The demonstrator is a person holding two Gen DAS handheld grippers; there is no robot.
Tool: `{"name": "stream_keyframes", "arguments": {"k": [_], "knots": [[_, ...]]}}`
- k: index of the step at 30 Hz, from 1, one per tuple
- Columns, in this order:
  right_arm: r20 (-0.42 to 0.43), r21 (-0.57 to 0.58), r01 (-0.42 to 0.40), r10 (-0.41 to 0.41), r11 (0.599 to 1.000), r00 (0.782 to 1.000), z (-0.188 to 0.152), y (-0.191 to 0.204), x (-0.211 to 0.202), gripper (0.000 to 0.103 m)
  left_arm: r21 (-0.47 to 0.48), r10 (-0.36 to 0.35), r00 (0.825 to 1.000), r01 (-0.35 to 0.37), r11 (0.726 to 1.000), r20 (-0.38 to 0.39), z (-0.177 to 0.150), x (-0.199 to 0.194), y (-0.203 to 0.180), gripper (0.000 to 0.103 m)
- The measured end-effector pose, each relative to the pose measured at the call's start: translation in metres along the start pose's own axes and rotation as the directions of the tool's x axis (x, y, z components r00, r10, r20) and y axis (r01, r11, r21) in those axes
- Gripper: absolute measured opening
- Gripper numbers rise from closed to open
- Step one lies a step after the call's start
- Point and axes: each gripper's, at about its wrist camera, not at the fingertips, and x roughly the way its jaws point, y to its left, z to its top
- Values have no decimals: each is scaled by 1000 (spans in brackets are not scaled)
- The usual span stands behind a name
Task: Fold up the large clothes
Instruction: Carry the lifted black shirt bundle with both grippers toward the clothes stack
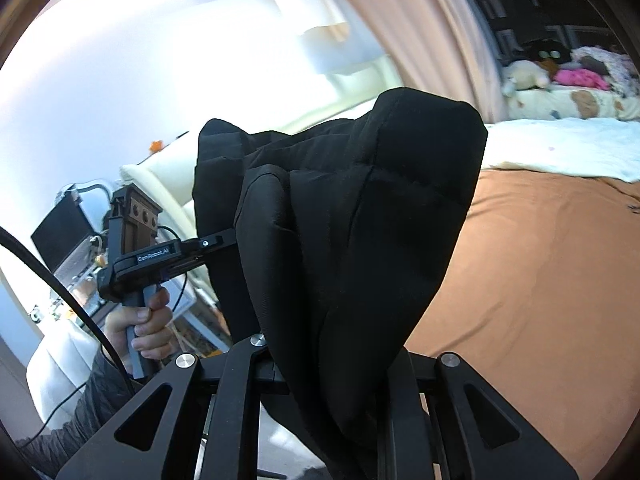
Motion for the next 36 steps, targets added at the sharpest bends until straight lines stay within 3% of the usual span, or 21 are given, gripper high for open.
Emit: {"name": "stream_keyframes", "arguments": {"k": [1,10,13,17,22,30,36], "knots": [[-4,-4,-16,16,1000,1000,1,10,8,12,0,14,1000,-14,1000,7,-3,-3,-7,18],[-35,-28,-95,94,995,995,33,24,105,12,12,131,988,-133,991,79,28,-73,57,18],[-39,-28,-126,125,992,991,42,29,137,12,16,181,979,-183,983,96,40,-89,82,18],[-62,-32,-161,158,986,985,44,39,177,12,8,240,965,-243,970,109,33,-124,124,18],[-106,-52,-190,184,980,977,36,58,205,12,-51,278,948,-274,960,155,36,-149,166,18],[-158,-74,-233,219,970,963,51,83,243,12,-130,384,905,-365,922,184,47,-179,223,18],[-204,-22,-309,299,951,932,44,86,279,12,-148,469,867,-448,882,170,65,-177,249,17]]}}
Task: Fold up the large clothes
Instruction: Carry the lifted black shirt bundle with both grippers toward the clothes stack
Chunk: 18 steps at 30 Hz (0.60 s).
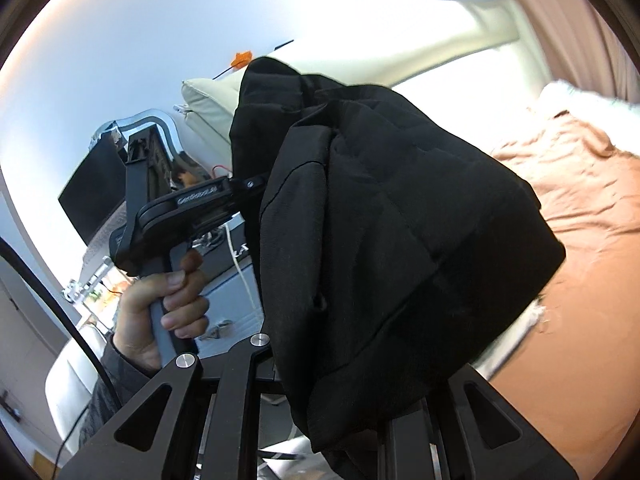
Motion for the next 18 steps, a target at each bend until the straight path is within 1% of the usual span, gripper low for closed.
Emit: {"name": "stream_keyframes", "arguments": {"k": [3,4,7,10,12,14,18], "knots": [[-25,57,-51,52,997,998,3,-22,15,12,14,60,998,-60,998,-6,5,14,1,17],[-31,75,-63,65,995,997,3,-28,20,12,14,71,997,-71,997,-12,7,19,2,17],[-49,169,-110,119,980,992,3,-66,33,12,19,100,994,-100,995,-38,10,43,6,17],[-47,220,-132,146,967,988,7,-101,39,12,29,120,990,-118,993,-69,9,75,6,17],[-53,241,-132,148,962,987,10,-122,40,12,29,119,988,-117,993,-94,10,99,6,17],[-61,236,-113,131,965,989,15,-143,39,12,36,118,987,-114,993,-113,10,120,5,17],[-71,241,-82,102,967,992,24,-189,39,12,80,150,976,-139,987,-159,8,170,-1,17]]}}
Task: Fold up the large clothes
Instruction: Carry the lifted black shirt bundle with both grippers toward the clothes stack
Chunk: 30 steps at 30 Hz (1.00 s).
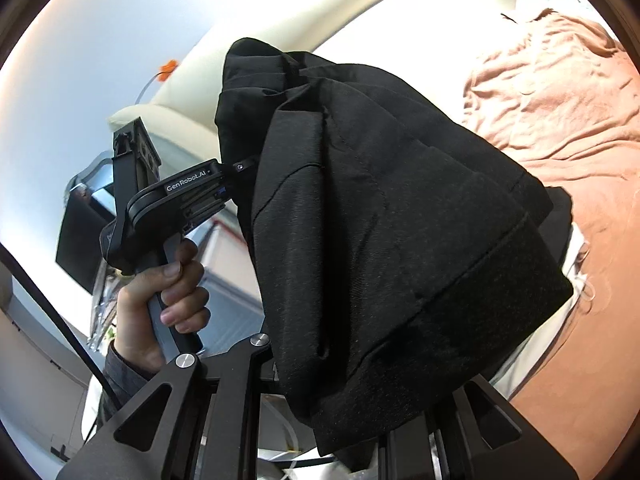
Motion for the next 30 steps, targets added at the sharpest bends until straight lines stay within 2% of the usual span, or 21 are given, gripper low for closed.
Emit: {"name": "stream_keyframes", "arguments": {"k": [7,11,12,15,18,22,23,26,28,30], "knots": [[-25,23,31,-31,999,999,31,-72,2,12,21,38,997,-37,999,-61,4,71,1,17],[-63,56,48,-44,997,997,49,-109,7,13,45,95,992,-91,995,-86,-1,112,6,18],[-72,56,60,-56,997,996,53,-117,9,16,58,119,987,-113,992,-111,-4,124,8,20],[-129,41,171,-165,984,978,57,-144,22,27,48,180,972,-174,984,-150,-12,140,17,38],[-184,79,247,-230,966,956,54,-173,28,42,17,173,973,-172,985,-152,-27,128,31,39],[-110,147,253,-238,956,965,58,-202,-13,44,3,195,967,-197,980,-163,-54,103,45,39],[-95,153,256,-243,955,965,61,-202,-18,44,1,190,968,-192,981,-167,-58,98,43,39],[-62,135,323,-317,937,946,59,-192,-49,44,5,168,969,-170,985,-179,-81,82,42,39],[-51,128,311,-307,942,950,47,-181,-72,44,21,171,970,-170,985,-173,-97,69,38,39],[-46,106,291,-288,951,957,40,-159,-69,44,23,168,972,-166,986,-166,-110,59,36,40]]}}
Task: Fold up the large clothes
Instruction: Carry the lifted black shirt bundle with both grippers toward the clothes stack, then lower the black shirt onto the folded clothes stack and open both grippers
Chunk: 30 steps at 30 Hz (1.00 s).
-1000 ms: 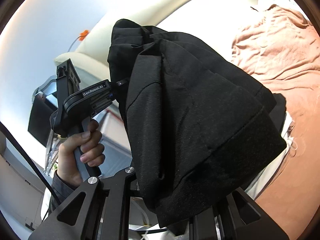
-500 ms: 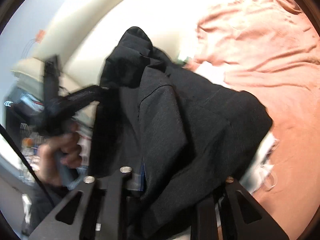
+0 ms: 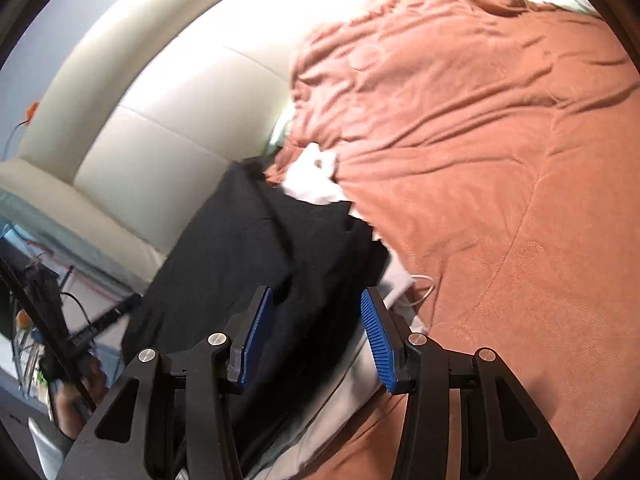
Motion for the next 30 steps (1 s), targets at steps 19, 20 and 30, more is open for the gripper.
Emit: {"name": "stream_keyframes", "arguments": {"k": [19,20,30], "knots": [[-236,-82,-126,103,989,966,-66,74,31,78,-276,57,998,-65,959,-38,-87,-26,59,88],[-240,-68,-124,105,990,965,-64,71,37,78,-290,54,998,-64,955,-44,-89,-23,62,89],[-120,81,-54,63,995,991,-27,18,48,72,-415,9,1000,-7,910,4,-81,6,87,80]]}}
